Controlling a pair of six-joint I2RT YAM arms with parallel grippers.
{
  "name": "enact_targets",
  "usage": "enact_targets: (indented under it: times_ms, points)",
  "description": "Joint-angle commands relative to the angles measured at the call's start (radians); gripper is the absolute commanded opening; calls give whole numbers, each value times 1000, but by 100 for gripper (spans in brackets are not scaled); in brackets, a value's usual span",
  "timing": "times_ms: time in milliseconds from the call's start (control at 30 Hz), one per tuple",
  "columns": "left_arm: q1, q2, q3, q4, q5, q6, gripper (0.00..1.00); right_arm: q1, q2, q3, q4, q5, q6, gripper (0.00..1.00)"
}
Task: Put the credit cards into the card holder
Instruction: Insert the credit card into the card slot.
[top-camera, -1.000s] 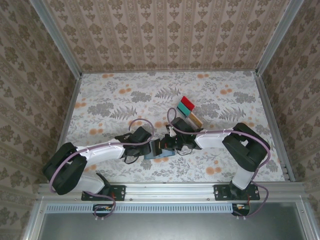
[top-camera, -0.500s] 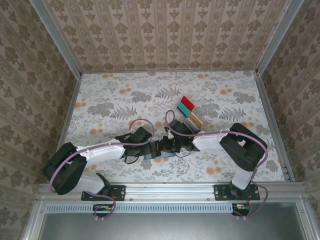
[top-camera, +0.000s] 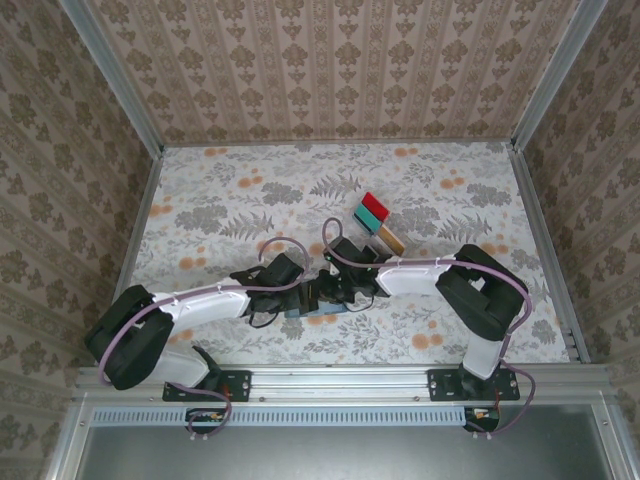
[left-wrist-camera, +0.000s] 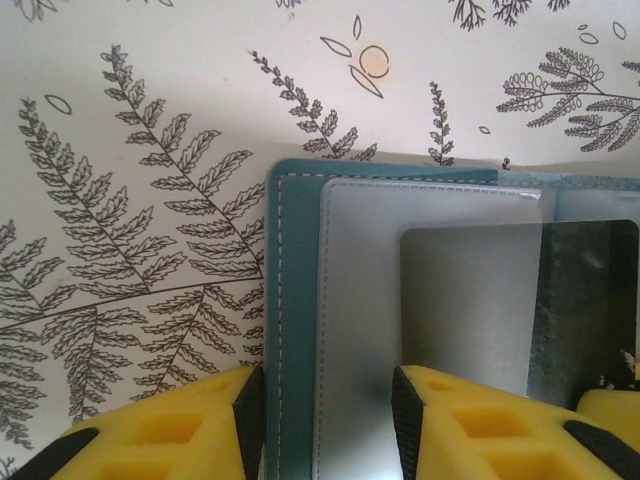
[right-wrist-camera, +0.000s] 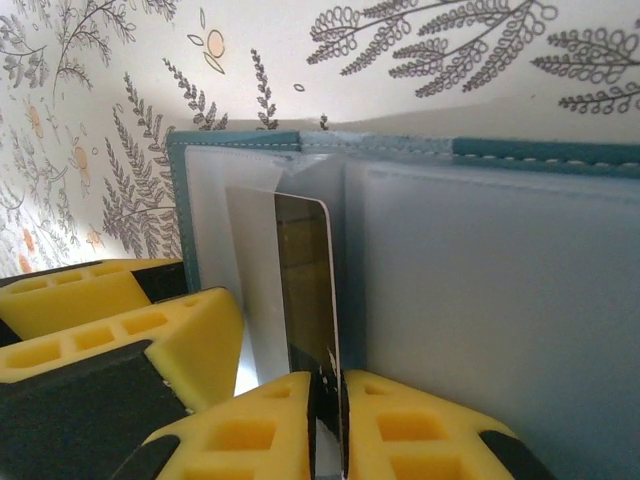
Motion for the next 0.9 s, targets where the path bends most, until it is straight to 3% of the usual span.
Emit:
enact_targets:
  times_ms: [0, 267, 400, 600, 767, 867]
  points:
    - [-4, -8, -31, 86, 71, 8, 41, 12, 29, 46, -113, 41, -1, 17]
    - [6, -16, -45, 84, 81, 8, 41, 19, 70, 79, -134, 41, -15, 20]
    - [5, -16, -45, 72, 74, 7, 41, 19, 49, 85, -166, 53, -28, 26]
    - [5, -16, -48, 66, 69, 5, 40, 19, 13, 95, -247, 93, -56, 28]
    - [4, -16, -52, 86, 84, 4, 39, 17, 22, 90, -222, 85, -44, 13]
    - [6, -14, -52, 91, 89, 4, 39, 10, 28, 85, -176, 79, -16, 10]
